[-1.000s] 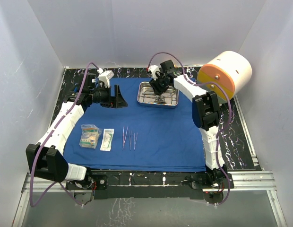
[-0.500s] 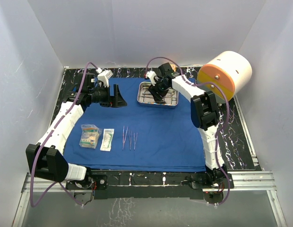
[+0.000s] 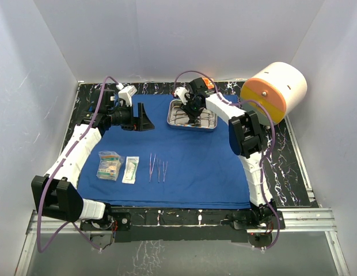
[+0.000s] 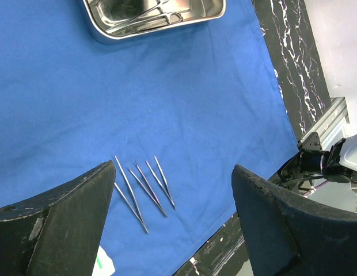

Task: Open and lay out the surgical kit
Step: Pick up the medical item from the container.

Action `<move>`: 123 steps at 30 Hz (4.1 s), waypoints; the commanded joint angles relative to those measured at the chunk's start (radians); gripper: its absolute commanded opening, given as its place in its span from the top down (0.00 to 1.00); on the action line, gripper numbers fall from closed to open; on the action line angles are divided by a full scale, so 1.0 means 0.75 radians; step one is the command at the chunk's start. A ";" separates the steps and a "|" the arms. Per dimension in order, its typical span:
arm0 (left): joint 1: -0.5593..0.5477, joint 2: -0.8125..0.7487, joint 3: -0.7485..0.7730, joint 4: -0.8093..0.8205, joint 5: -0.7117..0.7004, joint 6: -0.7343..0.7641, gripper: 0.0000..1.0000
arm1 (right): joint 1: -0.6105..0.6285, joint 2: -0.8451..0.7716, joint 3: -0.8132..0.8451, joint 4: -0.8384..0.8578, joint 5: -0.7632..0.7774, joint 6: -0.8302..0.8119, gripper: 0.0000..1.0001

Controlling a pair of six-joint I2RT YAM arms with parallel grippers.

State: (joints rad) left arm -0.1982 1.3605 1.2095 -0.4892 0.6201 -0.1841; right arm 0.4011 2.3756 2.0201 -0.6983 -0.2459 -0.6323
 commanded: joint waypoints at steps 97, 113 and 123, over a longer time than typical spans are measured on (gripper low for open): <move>0.047 -0.069 -0.038 0.037 0.070 -0.040 0.18 | -0.059 0.069 0.286 0.036 -0.178 0.309 1.00; 0.047 -0.058 -0.023 0.030 0.040 -0.032 0.17 | -0.059 -0.056 0.307 0.071 -0.184 0.364 1.00; 0.047 0.051 0.089 0.094 -0.006 -0.102 0.20 | -0.047 -0.309 0.074 0.222 -0.180 0.586 1.00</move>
State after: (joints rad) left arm -0.1665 1.3773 1.2243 -0.4664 0.6186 -0.2173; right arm 0.3592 2.2929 2.1498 -0.6399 -0.3874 -0.2874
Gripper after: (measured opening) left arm 0.815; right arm 0.129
